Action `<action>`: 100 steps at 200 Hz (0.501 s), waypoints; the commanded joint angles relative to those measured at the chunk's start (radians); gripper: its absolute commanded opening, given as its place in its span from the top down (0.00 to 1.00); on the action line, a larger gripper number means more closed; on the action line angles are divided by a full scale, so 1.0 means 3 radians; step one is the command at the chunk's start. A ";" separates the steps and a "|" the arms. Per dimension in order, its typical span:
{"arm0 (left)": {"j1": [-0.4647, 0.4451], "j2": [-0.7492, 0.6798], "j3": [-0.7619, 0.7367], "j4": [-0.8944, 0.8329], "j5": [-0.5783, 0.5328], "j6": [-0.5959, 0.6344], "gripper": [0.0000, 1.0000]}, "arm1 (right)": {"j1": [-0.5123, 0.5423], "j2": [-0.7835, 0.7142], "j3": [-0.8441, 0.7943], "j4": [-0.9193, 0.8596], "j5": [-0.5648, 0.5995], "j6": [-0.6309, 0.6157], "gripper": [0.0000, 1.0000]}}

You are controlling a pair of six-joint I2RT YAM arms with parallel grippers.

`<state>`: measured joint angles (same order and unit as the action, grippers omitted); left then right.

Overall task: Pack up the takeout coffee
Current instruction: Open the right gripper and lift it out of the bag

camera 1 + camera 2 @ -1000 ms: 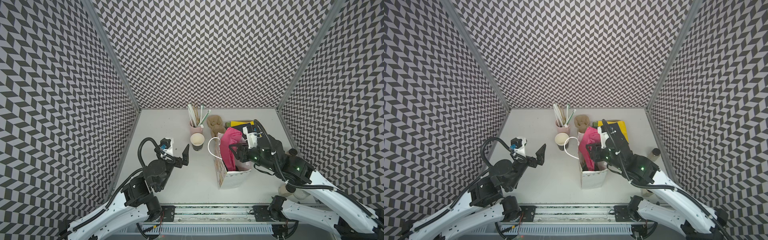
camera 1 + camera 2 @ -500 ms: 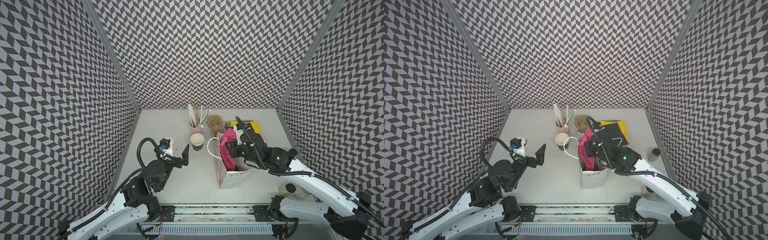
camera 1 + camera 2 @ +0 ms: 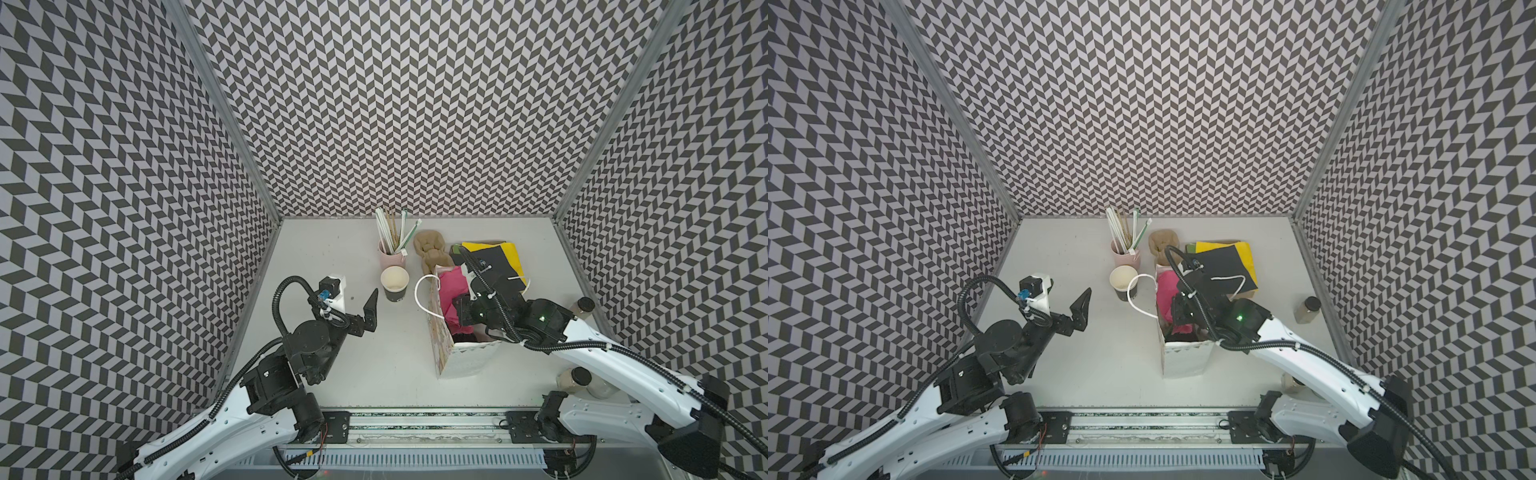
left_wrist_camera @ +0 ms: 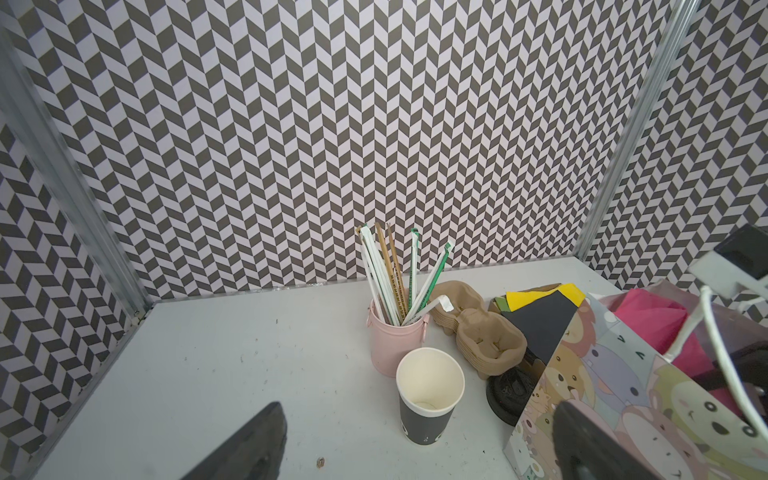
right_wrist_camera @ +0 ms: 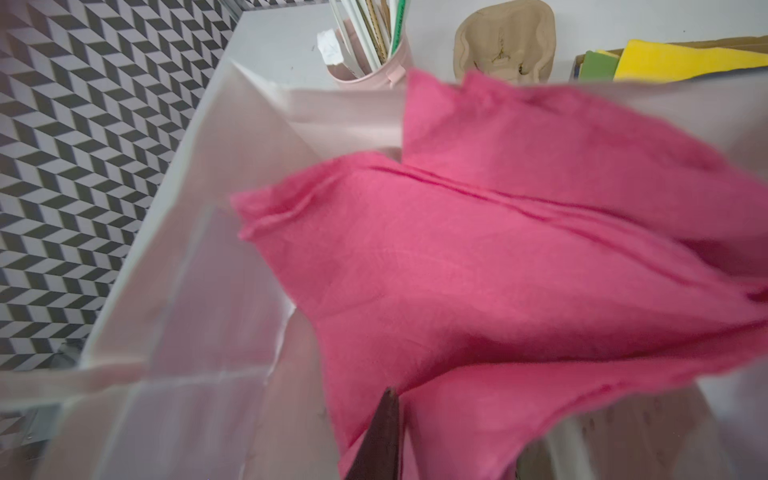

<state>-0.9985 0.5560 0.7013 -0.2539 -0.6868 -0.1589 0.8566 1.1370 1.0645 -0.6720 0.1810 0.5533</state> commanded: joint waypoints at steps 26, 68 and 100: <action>0.0017 -0.0019 -0.0011 0.0063 0.0018 -0.0051 0.00 | 0.0023 -0.0172 0.0575 -0.0060 -0.0106 -0.0089 0.65; 0.0019 -0.0005 -0.0005 0.0059 0.0024 -0.0049 0.00 | 0.0015 0.0034 0.0690 -0.0051 0.0383 -0.0315 0.59; 0.0019 -0.0017 -0.0011 0.0059 0.0016 -0.0048 0.00 | 0.0008 0.0309 0.0662 0.0043 0.0513 -0.0392 0.59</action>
<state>-0.9985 0.5560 0.7013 -0.2539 -0.6853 -0.1589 0.8570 1.1702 1.2713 -0.6861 0.2687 0.4740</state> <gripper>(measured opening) 0.997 0.409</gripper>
